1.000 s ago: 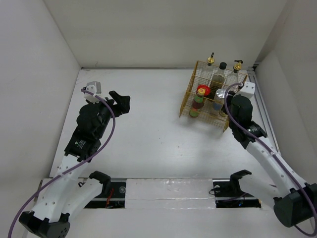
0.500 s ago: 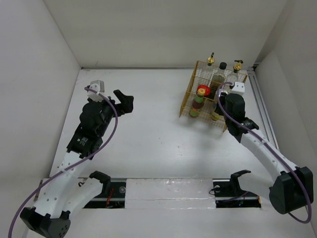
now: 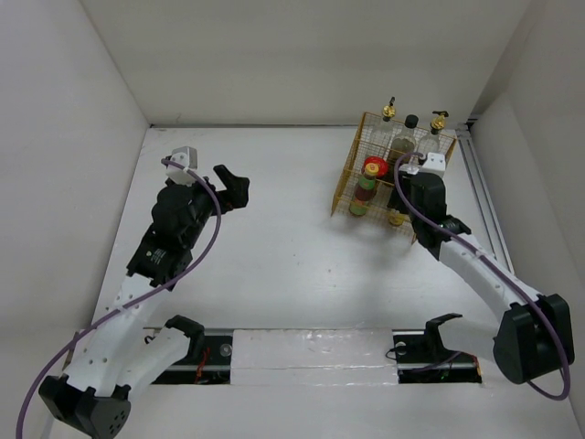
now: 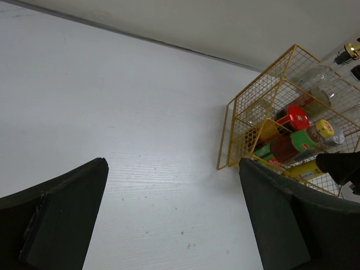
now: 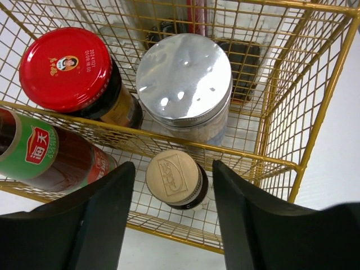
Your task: Organize the condiment bottles
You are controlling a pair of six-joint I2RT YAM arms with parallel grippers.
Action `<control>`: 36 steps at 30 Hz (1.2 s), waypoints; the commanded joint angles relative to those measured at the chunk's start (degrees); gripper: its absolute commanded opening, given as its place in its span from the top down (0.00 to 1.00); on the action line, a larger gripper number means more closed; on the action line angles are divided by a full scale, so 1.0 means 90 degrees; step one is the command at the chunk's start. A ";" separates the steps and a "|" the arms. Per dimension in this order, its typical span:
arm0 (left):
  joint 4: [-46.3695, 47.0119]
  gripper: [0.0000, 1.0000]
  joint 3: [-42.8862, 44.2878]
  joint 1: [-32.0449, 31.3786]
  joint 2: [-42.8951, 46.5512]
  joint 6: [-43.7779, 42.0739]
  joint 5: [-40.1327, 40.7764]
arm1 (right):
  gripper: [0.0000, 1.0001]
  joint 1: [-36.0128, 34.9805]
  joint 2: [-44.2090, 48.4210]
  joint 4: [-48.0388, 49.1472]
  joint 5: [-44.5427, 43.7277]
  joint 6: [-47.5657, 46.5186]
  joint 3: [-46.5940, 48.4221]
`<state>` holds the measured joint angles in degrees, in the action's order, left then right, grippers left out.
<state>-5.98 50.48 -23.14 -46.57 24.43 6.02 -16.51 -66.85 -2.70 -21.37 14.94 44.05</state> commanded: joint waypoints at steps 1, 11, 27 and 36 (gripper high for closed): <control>0.0117 0.01 0.0192 0.0022 -0.0021 -0.0097 -0.0141 | 0.36 0.0018 0.0083 0.0340 0.0069 0.0059 0.0144; 0.0117 0.01 0.0251 0.0022 -0.0021 -0.0097 -0.0142 | 0.01 -0.0049 0.1312 0.0066 0.0507 -0.0058 0.0485; 0.0469 0.01 0.0133 0.0022 0.0555 -0.0214 -0.0405 | 0.01 -0.0792 0.3784 0.0485 0.0959 -0.0605 0.1140; 0.0664 0.01 0.0065 0.0022 0.1033 -0.0155 -0.0679 | 0.01 -0.0792 0.4255 0.0887 0.1016 -0.0538 0.1062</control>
<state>-4.16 50.50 -23.14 -38.37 23.40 1.67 -23.27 -25.85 3.92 -13.43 10.28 52.38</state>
